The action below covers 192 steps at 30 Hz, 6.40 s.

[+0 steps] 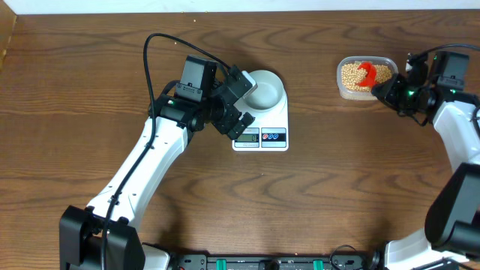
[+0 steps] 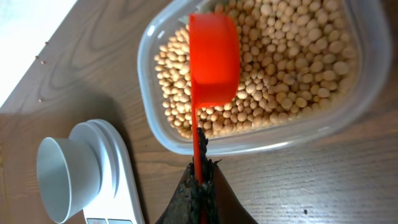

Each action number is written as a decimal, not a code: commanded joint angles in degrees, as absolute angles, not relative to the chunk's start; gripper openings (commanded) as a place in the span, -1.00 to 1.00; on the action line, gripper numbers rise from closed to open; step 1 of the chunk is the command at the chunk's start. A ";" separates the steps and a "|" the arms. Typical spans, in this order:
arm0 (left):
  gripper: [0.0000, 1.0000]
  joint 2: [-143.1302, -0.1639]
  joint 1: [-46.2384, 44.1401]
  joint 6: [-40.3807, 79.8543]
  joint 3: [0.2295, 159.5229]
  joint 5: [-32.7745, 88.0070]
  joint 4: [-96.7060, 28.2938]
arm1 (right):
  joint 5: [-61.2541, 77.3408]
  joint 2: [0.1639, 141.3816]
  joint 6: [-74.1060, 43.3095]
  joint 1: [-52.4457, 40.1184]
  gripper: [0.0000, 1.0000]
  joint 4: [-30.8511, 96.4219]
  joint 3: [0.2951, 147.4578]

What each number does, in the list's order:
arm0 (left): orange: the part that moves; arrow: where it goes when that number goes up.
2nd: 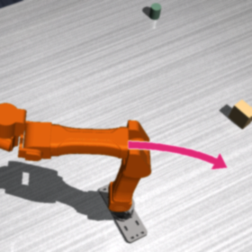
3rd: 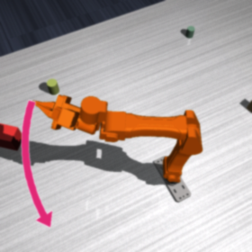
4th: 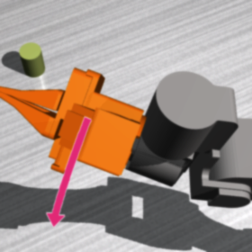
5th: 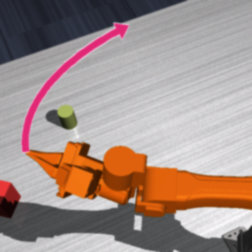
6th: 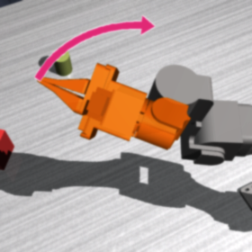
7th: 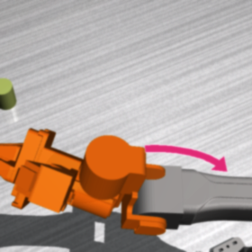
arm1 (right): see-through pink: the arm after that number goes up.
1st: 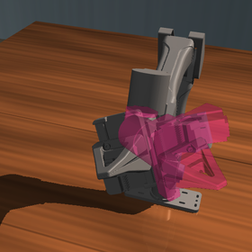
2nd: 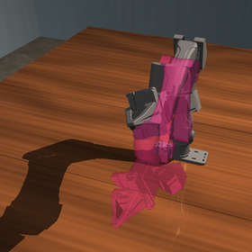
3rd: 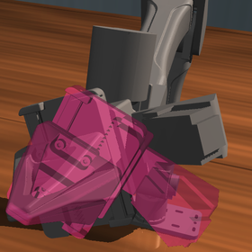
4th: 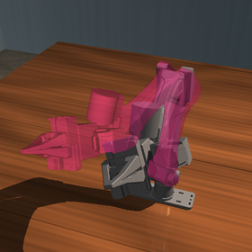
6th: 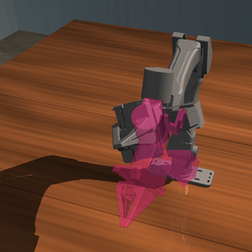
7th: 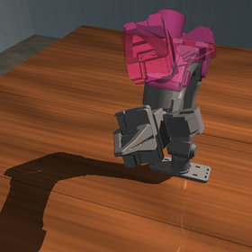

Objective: Scoop item into bowl and weigh 50g on scale
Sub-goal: 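Drag the red scoop through the chickpeas to fill it, then lift the filled red scoop out of the tub, then carry the filled scoop left over the bowl on the scale, then tilt the red scoop with the right gripper to pour chickpeas into bowl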

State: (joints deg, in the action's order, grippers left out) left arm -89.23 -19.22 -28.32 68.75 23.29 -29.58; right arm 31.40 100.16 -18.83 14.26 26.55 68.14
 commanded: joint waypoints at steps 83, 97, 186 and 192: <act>0.96 -87.85 -19.05 -28.62 68.47 23.97 -29.52 | 62.87 102.10 -12.86 22.06 -0.97 23.97 67.70; 0.96 -87.88 -19.05 -28.62 68.47 23.97 -29.52 | 65.32 102.08 -17.78 18.65 -0.97 18.76 67.70; 0.96 -87.88 -19.05 -28.62 68.47 23.97 -29.52 | 45.54 102.00 8.01 -11.42 -0.98 15.88 67.70; 0.96 -87.88 -19.05 -28.62 68.47 23.97 -29.52 | 44.91 102.00 9.17 -11.64 -0.98 16.32 67.70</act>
State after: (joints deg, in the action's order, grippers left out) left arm -89.23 -19.22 -28.32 68.75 23.29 -29.58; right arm 45.10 102.65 6.98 -11.16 16.27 68.01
